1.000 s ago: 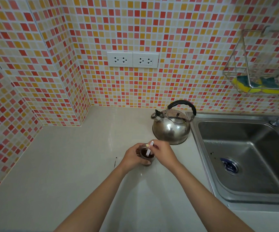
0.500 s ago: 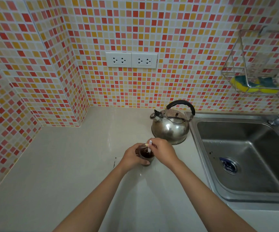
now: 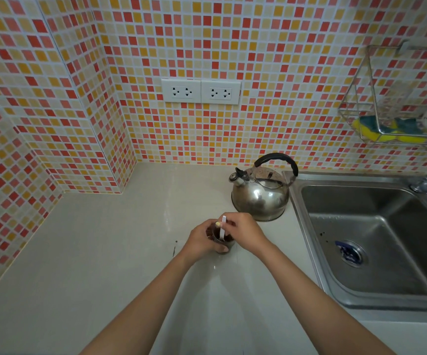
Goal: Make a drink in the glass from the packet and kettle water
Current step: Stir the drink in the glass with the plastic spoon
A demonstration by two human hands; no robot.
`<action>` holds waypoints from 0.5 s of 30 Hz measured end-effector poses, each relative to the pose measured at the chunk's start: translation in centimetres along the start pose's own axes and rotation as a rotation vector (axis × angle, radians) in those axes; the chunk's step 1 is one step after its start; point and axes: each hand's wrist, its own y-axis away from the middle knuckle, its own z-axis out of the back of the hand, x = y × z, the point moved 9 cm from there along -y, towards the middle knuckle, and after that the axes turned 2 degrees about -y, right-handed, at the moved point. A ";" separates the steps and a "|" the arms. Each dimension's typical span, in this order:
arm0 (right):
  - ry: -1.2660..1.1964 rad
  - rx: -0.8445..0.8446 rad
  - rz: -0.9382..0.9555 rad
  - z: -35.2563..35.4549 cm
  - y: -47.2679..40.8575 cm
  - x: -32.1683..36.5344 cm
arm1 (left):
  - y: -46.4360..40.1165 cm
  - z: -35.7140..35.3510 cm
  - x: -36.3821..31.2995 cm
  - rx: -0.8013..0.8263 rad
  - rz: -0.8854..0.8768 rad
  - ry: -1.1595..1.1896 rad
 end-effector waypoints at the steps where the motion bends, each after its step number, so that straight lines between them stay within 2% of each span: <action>1: 0.007 -0.002 0.009 0.0 -0.1 0.1 | 0.0 0.0 0.0 0.000 -0.001 -0.004; 5: 0.119 -0.034 -0.014 1.2 -0.3 -0.3 | 0.0 -0.1 0.0 0.005 0.009 -0.007; 10: -0.029 0.027 -0.016 0.2 -0.1 0.0 | -0.1 -0.1 0.0 0.006 0.008 -0.009; 15: 0.084 -0.031 -0.028 1.3 -0.2 -0.4 | -0.1 -0.1 0.1 0.008 0.010 -0.010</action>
